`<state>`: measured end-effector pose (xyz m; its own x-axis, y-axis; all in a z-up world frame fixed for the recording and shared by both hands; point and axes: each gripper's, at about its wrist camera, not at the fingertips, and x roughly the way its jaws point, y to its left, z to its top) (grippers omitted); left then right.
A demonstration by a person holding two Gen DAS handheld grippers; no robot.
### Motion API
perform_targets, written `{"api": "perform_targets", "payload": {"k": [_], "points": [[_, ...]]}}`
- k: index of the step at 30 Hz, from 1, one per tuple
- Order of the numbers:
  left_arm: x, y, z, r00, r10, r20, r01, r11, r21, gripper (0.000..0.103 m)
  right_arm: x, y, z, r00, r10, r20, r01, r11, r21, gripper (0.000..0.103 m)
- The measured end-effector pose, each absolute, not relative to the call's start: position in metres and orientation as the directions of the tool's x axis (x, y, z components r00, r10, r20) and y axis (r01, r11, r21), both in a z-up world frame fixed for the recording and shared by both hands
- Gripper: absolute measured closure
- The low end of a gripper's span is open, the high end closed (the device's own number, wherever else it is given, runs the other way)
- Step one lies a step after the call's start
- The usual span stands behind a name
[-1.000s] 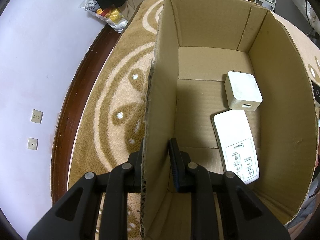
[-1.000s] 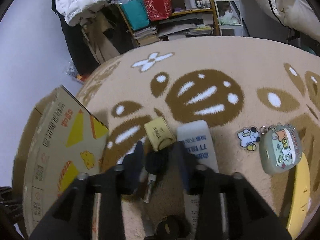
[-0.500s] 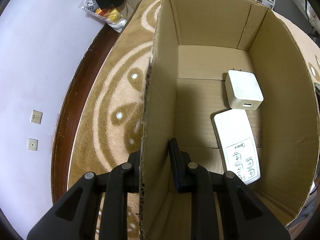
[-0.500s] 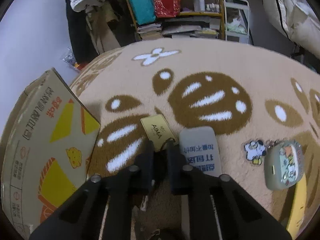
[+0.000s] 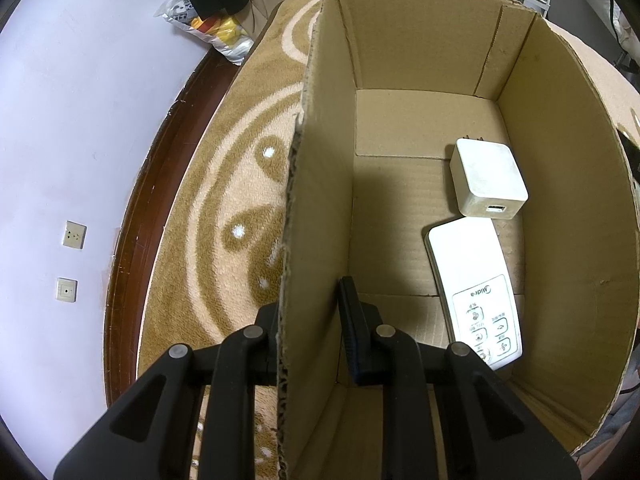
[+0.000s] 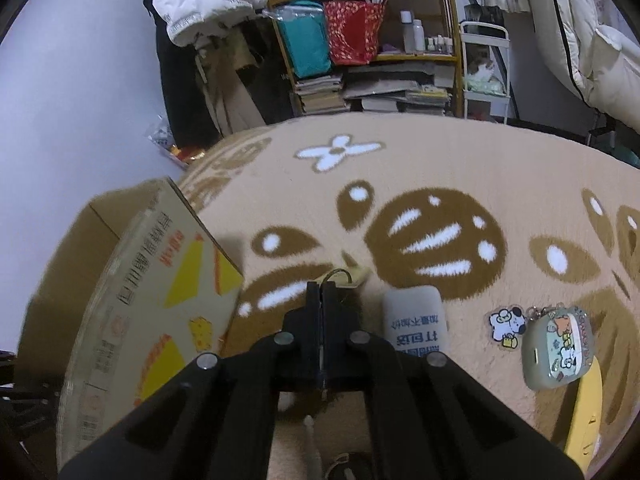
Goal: Organize rigid objects
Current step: 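Carry the yellow tag with key fob into the box and release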
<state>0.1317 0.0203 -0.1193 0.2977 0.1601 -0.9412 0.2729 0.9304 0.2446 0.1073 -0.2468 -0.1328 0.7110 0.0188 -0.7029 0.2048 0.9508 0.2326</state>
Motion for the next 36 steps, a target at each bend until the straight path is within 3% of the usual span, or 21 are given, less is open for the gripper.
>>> {"api": "perform_targets", "payload": {"k": [10,20,25,31,36], "points": [[0.131,0.021,-0.119,0.297,0.160,-0.941,0.272,0.931,0.244,0.082,0.097,-0.238,-0.106,0.772,0.065,-0.632,0.151,0.948,0.282,0.101],[0.131,0.020,-0.120,0.298,0.162,-0.941,0.274,0.930,0.246,0.082,0.072,-0.206,-0.025,0.901,0.179,-0.396,-0.040,0.942,0.334,0.101],[0.131,0.021,-0.118,0.297,0.160,-0.941,0.271,0.931,0.244,0.082,0.058,-0.184,-0.004,0.905,0.266,-0.331,-0.145,0.927,0.346,0.101],[0.131,0.020,-0.118,0.297,0.161,-0.941,0.271,0.931,0.245,0.082,0.056,-0.157,-0.005,0.879,0.328,-0.346,-0.211,0.919,0.334,0.101],[0.131,0.020,-0.118,0.297,0.162,-0.941,0.271,0.931,0.246,0.082,0.070,-0.146,-0.033,0.822,0.352,-0.448,-0.206,0.917,0.341,0.101]]}}
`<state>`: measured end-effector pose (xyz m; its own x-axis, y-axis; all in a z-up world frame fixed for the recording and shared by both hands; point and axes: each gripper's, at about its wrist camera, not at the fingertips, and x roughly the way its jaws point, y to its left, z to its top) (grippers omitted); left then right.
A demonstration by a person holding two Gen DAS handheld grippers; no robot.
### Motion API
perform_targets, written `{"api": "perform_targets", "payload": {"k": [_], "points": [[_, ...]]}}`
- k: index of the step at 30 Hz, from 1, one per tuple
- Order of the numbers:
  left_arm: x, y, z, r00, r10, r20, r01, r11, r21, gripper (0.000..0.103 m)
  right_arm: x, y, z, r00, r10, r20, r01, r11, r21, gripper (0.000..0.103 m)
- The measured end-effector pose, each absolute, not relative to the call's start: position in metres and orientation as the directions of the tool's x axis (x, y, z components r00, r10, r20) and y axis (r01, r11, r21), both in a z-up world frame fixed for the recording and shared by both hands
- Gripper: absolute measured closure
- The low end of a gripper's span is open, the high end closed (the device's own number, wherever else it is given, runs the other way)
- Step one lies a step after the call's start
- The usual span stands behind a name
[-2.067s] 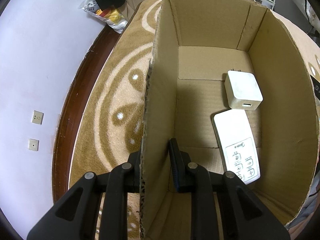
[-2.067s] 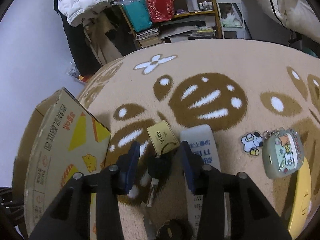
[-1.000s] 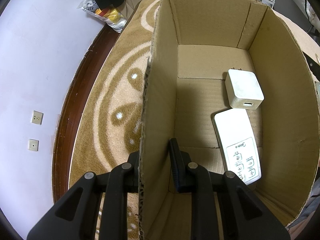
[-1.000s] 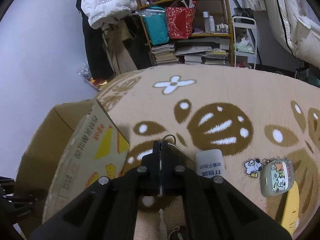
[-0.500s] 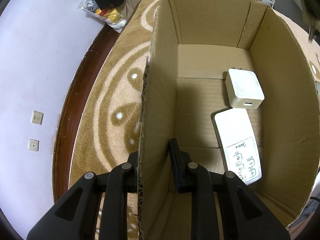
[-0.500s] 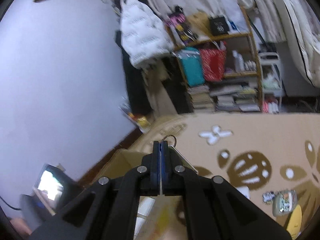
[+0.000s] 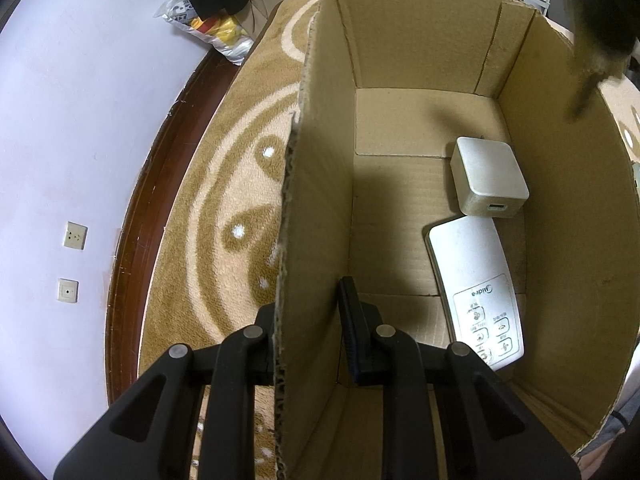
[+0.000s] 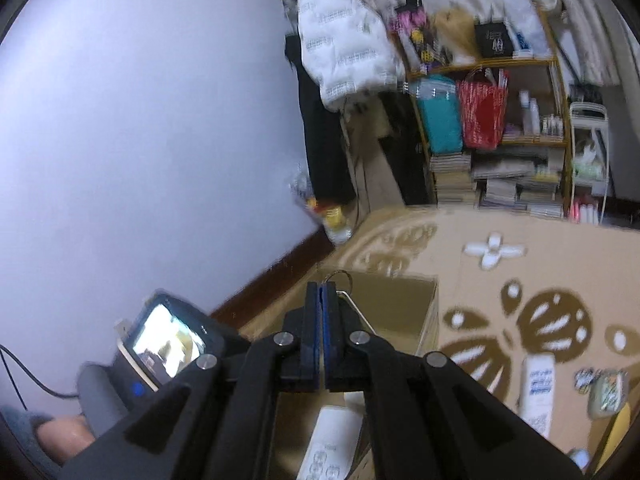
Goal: Organize rigid objects
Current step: 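Carry the yellow tag with key fob into the box and release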
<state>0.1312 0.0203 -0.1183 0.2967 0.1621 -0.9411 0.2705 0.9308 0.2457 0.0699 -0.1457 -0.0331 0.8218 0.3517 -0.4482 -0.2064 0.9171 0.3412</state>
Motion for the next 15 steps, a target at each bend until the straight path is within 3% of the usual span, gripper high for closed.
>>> {"api": "perform_targets", "payload": {"k": [7,11,14,15], "points": [[0.131,0.022,-0.118,0.296,0.161,-0.942,0.269,0.932,0.243,0.082,0.075,-0.134,-0.056,0.773,0.316,-0.551,-0.198,0.944,0.264,0.098],[0.132,0.022,-0.119,0.297,0.168,-0.940,0.274,0.928,0.252,0.082,0.073,-0.141,-0.056,0.775,0.266,-0.573,-0.158,0.960,0.233,0.085],[0.131,0.021,-0.119,0.298,0.170,-0.939,0.274,0.927,0.254,0.082,0.068,-0.156,-0.053,0.787,0.237,-0.570,-0.113,0.963,0.244,0.059],[0.131,0.021,-0.120,0.298,0.170,-0.940,0.274,0.927,0.254,0.082,0.066,-0.160,-0.052,0.794,0.221,-0.566,-0.095,0.965,0.243,0.040]]}}
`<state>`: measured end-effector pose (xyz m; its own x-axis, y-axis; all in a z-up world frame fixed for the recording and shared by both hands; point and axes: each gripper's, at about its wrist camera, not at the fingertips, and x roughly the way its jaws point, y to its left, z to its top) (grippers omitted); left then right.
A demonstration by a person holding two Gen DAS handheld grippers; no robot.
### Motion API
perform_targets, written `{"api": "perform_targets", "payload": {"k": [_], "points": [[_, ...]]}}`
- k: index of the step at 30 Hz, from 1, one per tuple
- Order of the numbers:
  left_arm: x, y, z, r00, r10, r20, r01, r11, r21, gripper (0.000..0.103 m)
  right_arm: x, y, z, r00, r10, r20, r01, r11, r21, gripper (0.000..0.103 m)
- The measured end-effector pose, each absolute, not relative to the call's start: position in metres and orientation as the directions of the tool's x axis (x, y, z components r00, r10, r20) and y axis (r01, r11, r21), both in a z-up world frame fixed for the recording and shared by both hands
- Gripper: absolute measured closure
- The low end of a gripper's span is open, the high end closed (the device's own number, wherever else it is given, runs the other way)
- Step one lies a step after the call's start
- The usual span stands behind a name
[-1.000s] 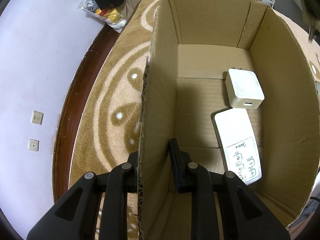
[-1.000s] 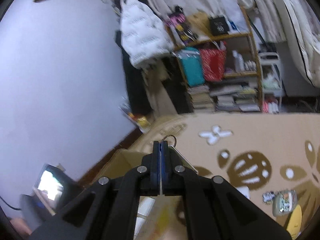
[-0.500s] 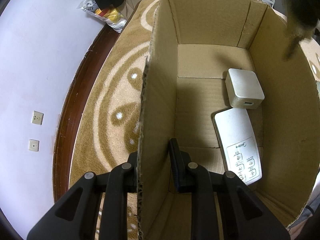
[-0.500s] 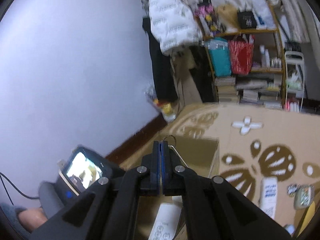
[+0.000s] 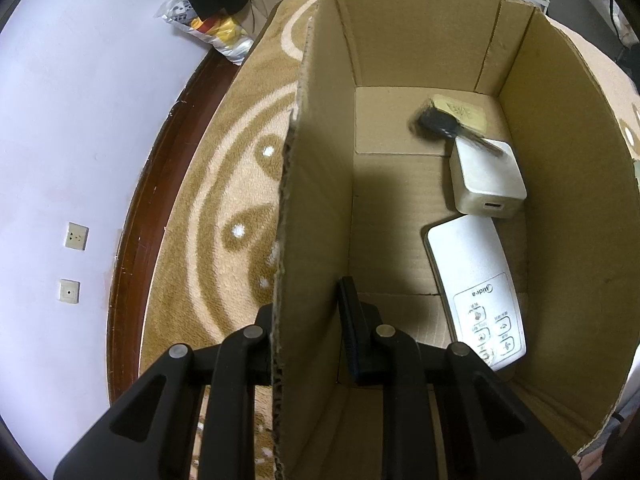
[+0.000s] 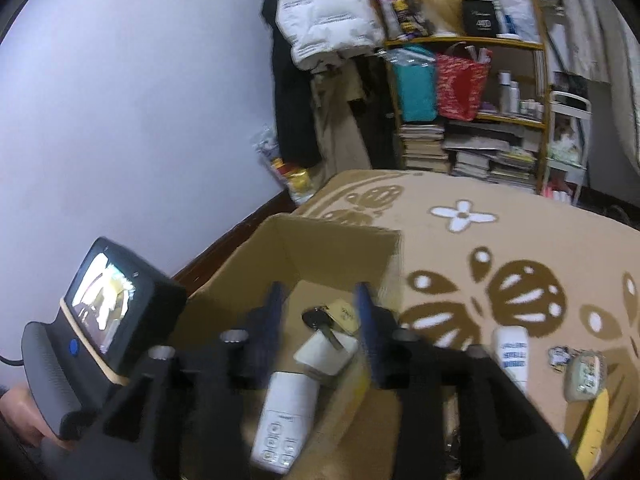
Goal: Organize rigid objects
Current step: 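Carry the yellow tag with key fob into the box and release, then return the right gripper to the keys and grasp the black key fob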
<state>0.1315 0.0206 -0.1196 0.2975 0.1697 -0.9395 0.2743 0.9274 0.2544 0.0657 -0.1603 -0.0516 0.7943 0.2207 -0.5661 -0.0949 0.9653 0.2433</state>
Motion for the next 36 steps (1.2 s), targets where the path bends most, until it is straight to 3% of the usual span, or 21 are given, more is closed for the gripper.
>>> {"api": "perform_targets", "payload": {"k": [1,4,12,31,36], "points": [[0.131,0.021,-0.120,0.297,0.169,-0.940,0.274,0.928,0.253,0.082,0.061,-0.168,-0.050,0.805,0.191,-0.562,-0.065,0.969,0.238,0.024],[0.132,0.021,-0.120,0.291,0.163,-0.943,0.271,0.931,0.245,0.082,0.055,-0.186,-0.047,0.817,0.145,-0.558,-0.003,0.969,0.247,0.001],[0.134,0.020,-0.121,0.289,0.169,-0.942,0.272,0.929,0.250,0.082,0.047,-0.219,-0.054,0.782,0.064,-0.620,0.116,0.962,0.246,0.000],[0.134,0.016,-0.123,0.286,0.176,-0.942,0.273,0.927,0.256,0.082,0.037,-0.251,-0.127,0.561,0.095,-0.823,0.289,0.909,0.301,0.000],[0.133,0.015,-0.122,0.285,0.175,-0.943,0.272,0.928,0.254,0.082,0.038,-0.257,-0.140,0.512,0.096,-0.854,0.330,0.895,0.299,0.008]]}}
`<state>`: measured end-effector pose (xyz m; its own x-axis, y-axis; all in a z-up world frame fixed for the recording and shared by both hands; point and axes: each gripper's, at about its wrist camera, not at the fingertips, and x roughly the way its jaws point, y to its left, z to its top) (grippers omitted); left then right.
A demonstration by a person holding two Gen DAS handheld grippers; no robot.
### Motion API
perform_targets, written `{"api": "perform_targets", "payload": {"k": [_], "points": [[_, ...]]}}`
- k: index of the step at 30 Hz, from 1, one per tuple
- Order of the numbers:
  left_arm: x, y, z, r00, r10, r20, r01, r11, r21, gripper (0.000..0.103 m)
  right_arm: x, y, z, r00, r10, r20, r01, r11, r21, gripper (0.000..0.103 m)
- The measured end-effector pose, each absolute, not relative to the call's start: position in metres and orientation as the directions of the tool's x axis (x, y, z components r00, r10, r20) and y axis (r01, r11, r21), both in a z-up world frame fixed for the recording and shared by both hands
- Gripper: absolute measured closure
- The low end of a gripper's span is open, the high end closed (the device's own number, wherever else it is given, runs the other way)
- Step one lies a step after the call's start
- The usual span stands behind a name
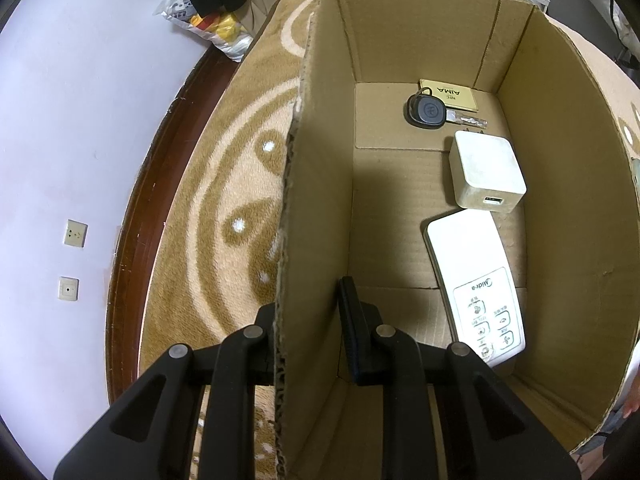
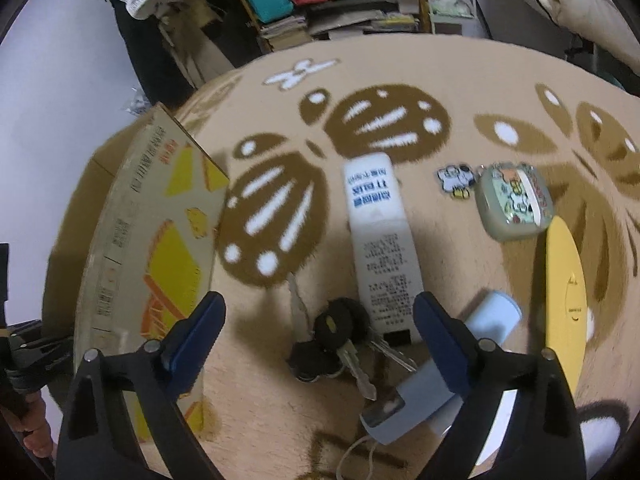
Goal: Organize rigid objects
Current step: 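Return the right gripper to the keys and grasp the black key fob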
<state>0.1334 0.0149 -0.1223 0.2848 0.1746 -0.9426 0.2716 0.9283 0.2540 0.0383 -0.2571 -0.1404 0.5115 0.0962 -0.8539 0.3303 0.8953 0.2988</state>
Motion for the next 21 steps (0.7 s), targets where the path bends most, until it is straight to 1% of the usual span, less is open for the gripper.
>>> {"api": "perform_targets", "payload": {"k": [1,5,6,11,14,21], "points": [[0.133,0.015,-0.122,0.284,0.175,-0.943,0.272,0.928,0.254,0.082,0.039,-0.257,-0.141,0.505,0.101,-0.857,0.330,0.895,0.300,0.011],[0.133,0.014,-0.123,0.282,0.175,-0.943,0.272,0.928,0.254,0.082,0.041,-0.257,-0.148,0.472,0.124,-0.873,0.333,0.892,0.306,0.015],[0.133,0.015,-0.123,0.282,0.174,-0.944,0.271,0.929,0.253,0.082,0.042,-0.257,-0.150,0.463,0.126,-0.877,0.334,0.892,0.305,0.019],[0.134,0.016,-0.122,0.280,0.168,-0.945,0.269,0.931,0.245,0.082,0.043,-0.252,-0.154,0.437,0.118,-0.892,0.337,0.898,0.284,0.020],[0.133,0.016,-0.122,0.279,0.169,-0.945,0.269,0.931,0.246,0.082,0.043,-0.251,-0.154,0.432,0.136,-0.892,0.334,0.894,0.298,0.021],[0.130,0.016,-0.121,0.284,0.176,-0.943,0.270,0.929,0.254,0.082,0.042,-0.248,-0.156,0.413,0.151,-0.898,0.317,0.900,0.298,0.021]]}}
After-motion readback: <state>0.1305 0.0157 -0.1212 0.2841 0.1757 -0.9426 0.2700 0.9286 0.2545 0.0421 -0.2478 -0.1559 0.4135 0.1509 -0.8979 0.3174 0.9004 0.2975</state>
